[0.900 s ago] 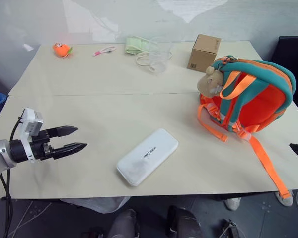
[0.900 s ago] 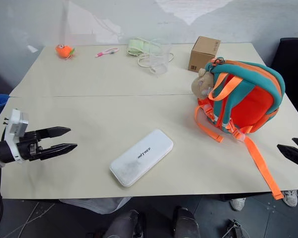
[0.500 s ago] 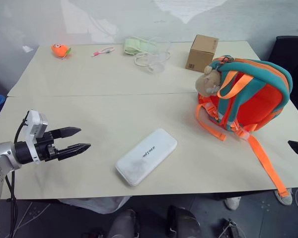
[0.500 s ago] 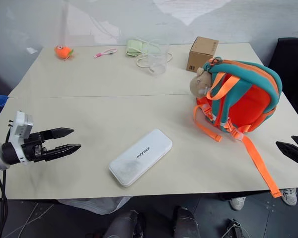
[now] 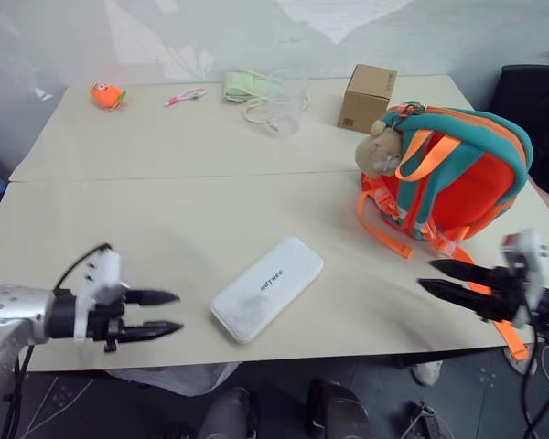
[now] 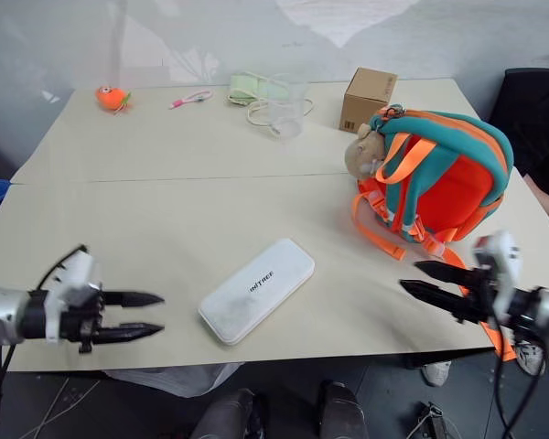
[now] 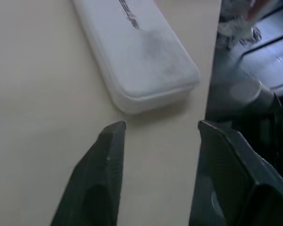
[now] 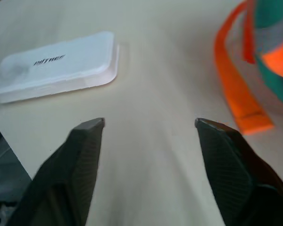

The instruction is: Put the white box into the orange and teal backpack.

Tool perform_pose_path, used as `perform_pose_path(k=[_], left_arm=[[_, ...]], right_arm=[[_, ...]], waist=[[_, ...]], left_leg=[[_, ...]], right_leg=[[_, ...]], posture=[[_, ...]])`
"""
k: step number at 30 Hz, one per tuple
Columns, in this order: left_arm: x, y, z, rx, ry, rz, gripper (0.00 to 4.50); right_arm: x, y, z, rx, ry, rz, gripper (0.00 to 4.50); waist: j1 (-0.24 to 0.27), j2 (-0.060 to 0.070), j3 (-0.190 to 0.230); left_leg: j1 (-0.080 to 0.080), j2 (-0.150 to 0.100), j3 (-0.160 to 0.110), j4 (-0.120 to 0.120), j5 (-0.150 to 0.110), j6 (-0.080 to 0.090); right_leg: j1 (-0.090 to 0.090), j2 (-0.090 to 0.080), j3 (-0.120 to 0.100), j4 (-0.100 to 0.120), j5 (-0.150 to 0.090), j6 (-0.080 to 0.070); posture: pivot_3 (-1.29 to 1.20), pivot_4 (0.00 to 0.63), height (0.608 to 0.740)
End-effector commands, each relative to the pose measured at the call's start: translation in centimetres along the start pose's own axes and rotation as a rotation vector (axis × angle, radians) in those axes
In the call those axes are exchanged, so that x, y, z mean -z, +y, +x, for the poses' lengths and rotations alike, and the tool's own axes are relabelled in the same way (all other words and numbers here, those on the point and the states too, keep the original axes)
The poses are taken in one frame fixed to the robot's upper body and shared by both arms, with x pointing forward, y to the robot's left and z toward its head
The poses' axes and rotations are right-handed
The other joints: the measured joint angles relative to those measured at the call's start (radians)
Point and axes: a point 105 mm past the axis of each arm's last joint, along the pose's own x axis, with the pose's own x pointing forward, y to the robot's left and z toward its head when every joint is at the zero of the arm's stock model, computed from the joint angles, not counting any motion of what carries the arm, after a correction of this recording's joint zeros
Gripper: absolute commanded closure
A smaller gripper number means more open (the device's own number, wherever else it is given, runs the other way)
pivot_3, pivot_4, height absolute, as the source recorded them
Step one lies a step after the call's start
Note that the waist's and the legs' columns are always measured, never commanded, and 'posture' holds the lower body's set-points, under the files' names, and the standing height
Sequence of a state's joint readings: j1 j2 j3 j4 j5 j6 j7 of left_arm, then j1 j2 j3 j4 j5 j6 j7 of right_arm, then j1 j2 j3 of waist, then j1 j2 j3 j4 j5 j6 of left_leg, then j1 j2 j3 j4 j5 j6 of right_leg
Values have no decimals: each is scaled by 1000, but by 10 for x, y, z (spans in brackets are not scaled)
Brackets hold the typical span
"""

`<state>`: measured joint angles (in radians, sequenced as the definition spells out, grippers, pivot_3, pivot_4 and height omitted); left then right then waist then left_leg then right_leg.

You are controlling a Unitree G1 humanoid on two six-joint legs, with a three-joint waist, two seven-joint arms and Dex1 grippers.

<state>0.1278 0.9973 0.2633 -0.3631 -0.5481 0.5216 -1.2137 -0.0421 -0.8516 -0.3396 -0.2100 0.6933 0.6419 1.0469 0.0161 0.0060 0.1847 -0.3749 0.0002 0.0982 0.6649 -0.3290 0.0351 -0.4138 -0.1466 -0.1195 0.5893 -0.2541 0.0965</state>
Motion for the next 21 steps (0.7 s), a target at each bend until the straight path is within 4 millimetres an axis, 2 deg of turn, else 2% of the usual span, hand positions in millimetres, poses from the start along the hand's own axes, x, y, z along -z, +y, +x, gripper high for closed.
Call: perform_pose_path(k=[1, 4, 6, 9, 12, 17, 21], left_arm=[[1, -6, 14, 70, 36, 86, 2963], [2, -8, 32, 113, 26, 121, 3965], [2, -6, 38, 107, 22, 134, 4500], [-4, 8, 47, 33, -23, 108, 4500], [-6, 16, 49, 13, -49, 62, 4500], [-10, 30, 57, -16, -89, 25, 4500], [-26, 50, 64, -79, -164, -2, 4500]], right_arm=[[-3, -8, 37, -18, -12, -86, 2605], [-1, -11, 84, -17, -32, -69, 3696], [0, -12, 103, 1, -27, -80, 4433], [-1, -24, 128, 86, -26, -81, 4475], [-1, -21, 137, 68, -30, -84, 4475], [0, 4, 134, -20, -37, -97, 4475], [3, 25, 121, -47, -47, -91, 4475]], waist=[[-1, 0, 1], [-3, 0, 1], [-2, 1, 1], [-2, 1, 1], [-5, 1, 1], [-9, 1, 1], [-6, 0, 1]], left_leg=[[0, 0, 0, 0, 0, 0], [0, 0, 0, 0, 1, -1], [-1, 0, 0, 0, 2, -1], [-3, 0, 0, 0, 4, 3], [-8, -1, -1, 2, 6, 6], [-10, -1, -2, 2, 6, 7], [-11, -2, -3, 4, 6, 8]], right_leg=[[0, 0, 0, 0, 0, 0], [-1, 0, 0, 2, 0, -1], [-2, 0, -1, 3, -1, -2], [-4, 1, -2, 6, -1, -2], [-5, 3, -7, 5, 0, 0], [-5, 7, -13, 3, 1, 1], [-4, 8, -13, 4, 1, 2]], posture=[[0, 150, 740], [0, 150, 740], [0, 150, 740], [0, 150, 740], [0, 150, 740], [0, 150, 740], [0, 150, 740]])
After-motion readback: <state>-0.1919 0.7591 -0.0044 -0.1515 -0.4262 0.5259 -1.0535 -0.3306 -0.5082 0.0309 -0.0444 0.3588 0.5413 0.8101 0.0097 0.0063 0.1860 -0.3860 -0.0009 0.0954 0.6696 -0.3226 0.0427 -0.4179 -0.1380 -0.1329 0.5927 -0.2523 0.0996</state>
